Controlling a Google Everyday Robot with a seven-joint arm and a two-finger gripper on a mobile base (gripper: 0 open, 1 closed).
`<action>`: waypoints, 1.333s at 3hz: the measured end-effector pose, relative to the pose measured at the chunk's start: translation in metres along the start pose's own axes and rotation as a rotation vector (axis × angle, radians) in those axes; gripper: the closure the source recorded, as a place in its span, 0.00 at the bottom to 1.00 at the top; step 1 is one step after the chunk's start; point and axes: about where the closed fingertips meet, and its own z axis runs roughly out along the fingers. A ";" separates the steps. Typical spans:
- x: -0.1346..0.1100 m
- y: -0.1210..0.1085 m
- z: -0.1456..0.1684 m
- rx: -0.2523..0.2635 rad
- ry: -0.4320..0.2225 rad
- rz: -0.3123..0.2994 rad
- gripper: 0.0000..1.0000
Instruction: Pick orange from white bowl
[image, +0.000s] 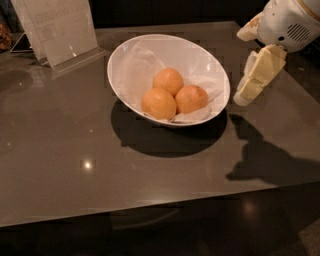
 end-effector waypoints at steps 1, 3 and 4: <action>-0.025 -0.017 0.027 -0.067 -0.037 -0.035 0.00; -0.027 -0.026 0.040 -0.057 -0.106 0.015 0.00; -0.039 -0.037 0.060 -0.082 -0.158 0.036 0.00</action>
Offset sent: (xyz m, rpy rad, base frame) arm 0.0249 0.0247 -0.0075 0.0304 0.0323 0.0612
